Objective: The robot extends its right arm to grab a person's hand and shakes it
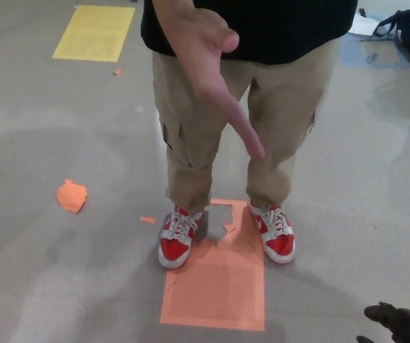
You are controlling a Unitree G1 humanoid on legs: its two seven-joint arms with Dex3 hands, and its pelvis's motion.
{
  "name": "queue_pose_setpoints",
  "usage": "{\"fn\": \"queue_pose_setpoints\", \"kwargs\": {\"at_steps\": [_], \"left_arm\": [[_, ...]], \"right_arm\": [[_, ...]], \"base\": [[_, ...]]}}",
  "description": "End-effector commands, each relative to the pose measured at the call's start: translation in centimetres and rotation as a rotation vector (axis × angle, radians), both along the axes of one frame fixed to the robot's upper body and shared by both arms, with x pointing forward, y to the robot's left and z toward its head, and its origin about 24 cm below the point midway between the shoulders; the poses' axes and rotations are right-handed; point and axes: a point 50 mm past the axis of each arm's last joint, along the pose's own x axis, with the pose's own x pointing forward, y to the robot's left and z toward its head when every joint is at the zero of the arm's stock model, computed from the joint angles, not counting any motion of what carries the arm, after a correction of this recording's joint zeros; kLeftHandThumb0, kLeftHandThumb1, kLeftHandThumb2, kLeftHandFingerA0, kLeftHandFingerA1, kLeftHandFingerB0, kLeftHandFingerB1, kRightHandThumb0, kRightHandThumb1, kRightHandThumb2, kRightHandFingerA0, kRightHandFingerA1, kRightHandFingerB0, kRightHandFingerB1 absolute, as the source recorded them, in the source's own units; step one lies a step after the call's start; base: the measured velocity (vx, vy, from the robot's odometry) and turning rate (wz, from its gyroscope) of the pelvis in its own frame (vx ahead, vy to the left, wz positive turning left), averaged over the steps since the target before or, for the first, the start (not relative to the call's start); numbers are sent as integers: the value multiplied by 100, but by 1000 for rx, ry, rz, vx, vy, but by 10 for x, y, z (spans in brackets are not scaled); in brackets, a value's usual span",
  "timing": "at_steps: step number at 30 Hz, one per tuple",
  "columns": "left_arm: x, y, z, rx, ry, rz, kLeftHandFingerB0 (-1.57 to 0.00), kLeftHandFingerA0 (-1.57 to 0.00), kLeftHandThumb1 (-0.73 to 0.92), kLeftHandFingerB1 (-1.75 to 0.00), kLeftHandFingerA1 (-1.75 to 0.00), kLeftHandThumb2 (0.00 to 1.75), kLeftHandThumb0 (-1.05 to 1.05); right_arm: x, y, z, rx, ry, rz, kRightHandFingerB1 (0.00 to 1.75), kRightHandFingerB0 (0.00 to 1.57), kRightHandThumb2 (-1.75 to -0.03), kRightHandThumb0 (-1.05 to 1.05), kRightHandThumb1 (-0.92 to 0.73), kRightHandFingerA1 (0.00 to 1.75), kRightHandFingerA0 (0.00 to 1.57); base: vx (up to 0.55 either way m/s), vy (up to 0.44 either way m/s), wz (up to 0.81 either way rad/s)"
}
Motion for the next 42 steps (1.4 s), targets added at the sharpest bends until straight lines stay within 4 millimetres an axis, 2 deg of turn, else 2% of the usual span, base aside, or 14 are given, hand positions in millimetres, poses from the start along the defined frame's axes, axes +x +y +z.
{"fn": "queue_pose_setpoints", "kwargs": {"at_steps": [1,4,6,8,9,11,14,16,18,23,25,31,36,42], "left_arm": [[-5,6,3,4,3,-51,-5,-1,65,-33,-40,97,-68],[-5,6,3,-1,5,-46,-3,-4,66,-33,-39,99,-70],[-7,6,2,11,11,-53,-4,-4,67,-34,-40,99,-70],[-8,6,1,5,12,-42,-4,-4,66,-34,-40,99,-70],[-9,6,0,18,17,-44,-4,-4,66,-34,-41,99,-70],[-8,6,1,20,19,-43,-3,-4,66,-34,-40,97,-69],[-7,6,1,8,19,-36,-3,-3,66,-34,-39,97,-68],[-7,6,0,-8,22,-27,-4,-2,65,-33,-38,97,-69],[-8,7,1,-7,16,-24,-4,-4,65,-34,-40,98,-70],[-9,7,1,-9,13,-34,-3,-3,66,-34,-39,98,-70],[-9,6,0,1,16,-38,-3,-4,66,-35,-40,98,-70],[-9,8,2,-1,19,-34,-3,-4,68,-33,-42,99,-70],[-8,8,2,-5,27,-35,-2,-3,69,-32,-38,100,-68],[-9,8,2,-18,13,-36,-2,-2,68,-33,-39,99,-68]], "right_arm": [[8,-2,11,-47,-121,24,21,0,-101,-72,-75,25,3],[24,7,37,-12,-278,34,22,2,-110,-74,-77,25,0],[36,24,80,26,-463,117,17,4,-108,-82,-80,23,4],[40,32,102,22,-533,160,15,3,-111,-84,-82,21,4],[43,40,125,31,-599,206,12,0,-114,-86,-84,16,0],[46,50,152,42,-686,254,12,5,-112,-88,-83,19,6],[47,61,180,48,-760,299,13,6,-111,-87,-82,22,7],[48,77,213,66,-804,349,15,5,-109,-88,-81,21,6],[51,90,232,73,-831,403,16,0,-111,-85,-81,21,1],[57,106,253,70,-829,465,12,0,-114,-89,-84,15,0],[62,118,265,52,-839,477,17,0,-112,-87,-81,23,0],[76,135,275,7,-825,487,17,0,-115,-90,-82,22,0],[87,146,280,-7,-784,487,16,0,-116,-92,-82,20,0],[107,159,266,-92,-720,476,14,0,-118,-95,-82,17,0]], "base": [[0,0,0],[0,0,0],[0,0,0],[0,0,0],[0,0,0],[0,0,0],[0,0,0],[0,0,0],[0,0,0],[0,0,0],[0,0,0],[0,0,0],[0,0,0],[0,0,0]]}}
